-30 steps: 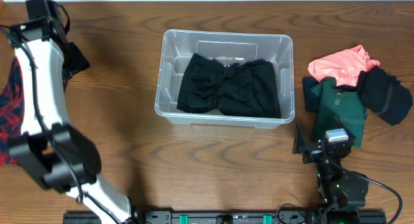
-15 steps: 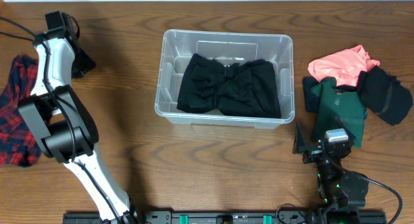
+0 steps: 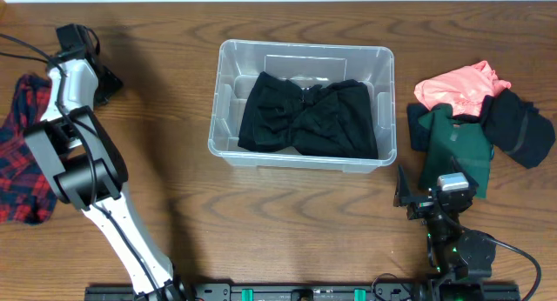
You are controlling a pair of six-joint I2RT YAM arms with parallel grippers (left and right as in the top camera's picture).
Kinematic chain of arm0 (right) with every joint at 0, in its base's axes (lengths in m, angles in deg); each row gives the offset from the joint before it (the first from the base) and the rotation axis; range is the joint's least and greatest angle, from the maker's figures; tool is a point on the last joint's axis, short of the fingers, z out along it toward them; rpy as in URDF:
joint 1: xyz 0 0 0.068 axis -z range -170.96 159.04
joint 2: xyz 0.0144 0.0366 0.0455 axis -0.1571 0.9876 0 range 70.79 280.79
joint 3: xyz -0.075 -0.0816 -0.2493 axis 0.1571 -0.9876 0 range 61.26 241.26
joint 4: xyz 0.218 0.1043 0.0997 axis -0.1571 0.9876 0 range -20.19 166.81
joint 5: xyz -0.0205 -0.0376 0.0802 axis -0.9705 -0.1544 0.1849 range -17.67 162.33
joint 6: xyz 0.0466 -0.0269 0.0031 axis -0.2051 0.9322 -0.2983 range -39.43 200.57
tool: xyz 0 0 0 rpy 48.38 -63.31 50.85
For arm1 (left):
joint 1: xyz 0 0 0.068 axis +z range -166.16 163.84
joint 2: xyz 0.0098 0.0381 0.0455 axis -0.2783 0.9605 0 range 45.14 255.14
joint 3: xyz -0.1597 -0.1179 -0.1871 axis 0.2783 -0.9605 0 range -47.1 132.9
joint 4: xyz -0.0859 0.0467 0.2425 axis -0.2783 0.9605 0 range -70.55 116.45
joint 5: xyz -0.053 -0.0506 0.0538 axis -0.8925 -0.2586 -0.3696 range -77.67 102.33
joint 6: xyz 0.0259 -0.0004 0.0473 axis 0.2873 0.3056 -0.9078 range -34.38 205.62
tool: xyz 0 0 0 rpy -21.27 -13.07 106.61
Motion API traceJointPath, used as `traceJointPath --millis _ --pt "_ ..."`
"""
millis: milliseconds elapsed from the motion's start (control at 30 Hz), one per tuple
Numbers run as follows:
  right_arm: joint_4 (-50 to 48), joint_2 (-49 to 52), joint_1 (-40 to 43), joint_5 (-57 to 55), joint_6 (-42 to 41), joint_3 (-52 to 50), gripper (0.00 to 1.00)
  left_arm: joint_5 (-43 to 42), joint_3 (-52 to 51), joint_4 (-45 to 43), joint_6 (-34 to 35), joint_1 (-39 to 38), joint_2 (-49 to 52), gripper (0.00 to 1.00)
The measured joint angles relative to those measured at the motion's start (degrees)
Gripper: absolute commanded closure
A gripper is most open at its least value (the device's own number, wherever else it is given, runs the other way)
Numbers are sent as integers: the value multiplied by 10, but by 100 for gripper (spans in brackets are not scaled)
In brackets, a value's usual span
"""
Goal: Pack container
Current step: 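Move the left gripper back to the red plaid shirt and grasp it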
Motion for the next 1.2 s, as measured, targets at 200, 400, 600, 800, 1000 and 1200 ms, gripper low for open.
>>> traceJointPath --millis 200,400,600,800,1000,1200 --pt "0 0 0 0 0 0 1 3 0 -23 -7 2 7 16" --pt "0 0 0 0 0 0 1 4 0 -33 -13 17 10 16" --pt "0 0 0 0 0 0 1 6 0 -39 -14 35 12 38" --pt "0 0 0 0 0 0 1 16 0 -35 -17 45 14 72" --pt "0 0 0 0 0 0 1 22 0 -29 -17 47 14 94" --pt "0 0 0 0 0 0 1 24 5 -7 -17 45 13 94"
